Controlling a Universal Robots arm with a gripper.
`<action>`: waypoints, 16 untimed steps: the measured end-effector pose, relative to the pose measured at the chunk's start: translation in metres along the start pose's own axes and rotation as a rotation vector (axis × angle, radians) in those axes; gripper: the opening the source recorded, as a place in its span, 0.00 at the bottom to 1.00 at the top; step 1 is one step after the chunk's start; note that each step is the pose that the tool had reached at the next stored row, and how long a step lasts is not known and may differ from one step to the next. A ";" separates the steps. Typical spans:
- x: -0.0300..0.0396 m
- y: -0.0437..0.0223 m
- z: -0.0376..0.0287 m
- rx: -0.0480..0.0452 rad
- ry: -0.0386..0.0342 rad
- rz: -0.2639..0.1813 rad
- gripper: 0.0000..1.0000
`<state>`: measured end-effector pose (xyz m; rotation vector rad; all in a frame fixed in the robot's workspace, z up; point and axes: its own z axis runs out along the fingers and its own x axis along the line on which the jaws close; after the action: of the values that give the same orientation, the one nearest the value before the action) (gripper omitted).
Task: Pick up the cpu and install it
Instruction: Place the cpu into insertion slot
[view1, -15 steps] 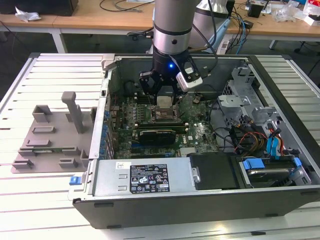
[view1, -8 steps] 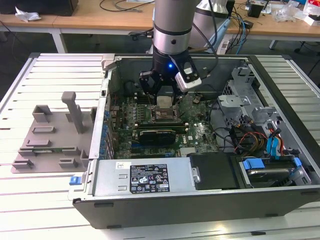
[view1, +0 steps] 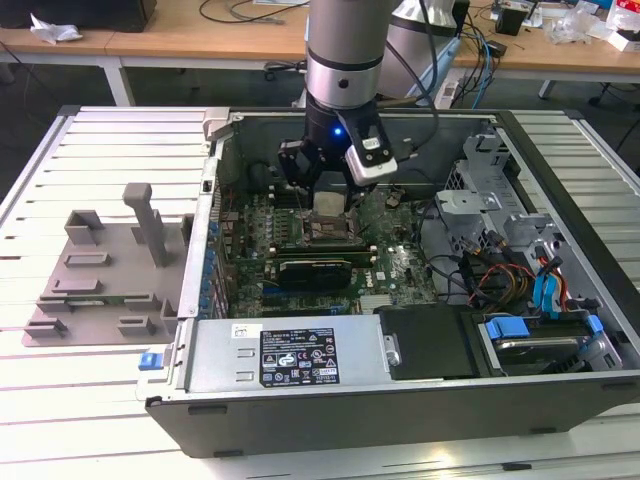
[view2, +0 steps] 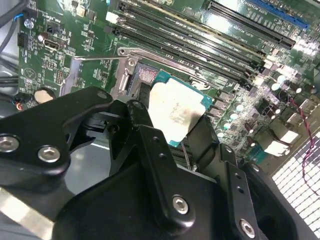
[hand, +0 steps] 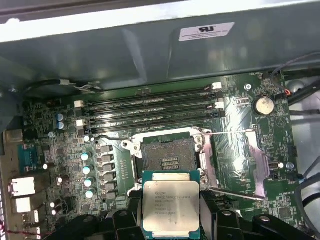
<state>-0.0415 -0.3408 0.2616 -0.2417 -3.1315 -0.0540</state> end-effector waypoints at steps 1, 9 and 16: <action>0.0000 0.0000 0.0000 -0.0001 -0.0007 0.020 0.55; 0.0000 0.0000 0.0000 -0.0006 -0.0080 0.235 0.55; 0.0000 0.0000 0.0001 -0.0010 -0.0118 0.347 0.55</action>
<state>-0.0415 -0.3408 0.2615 -0.7802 -3.0485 -0.0532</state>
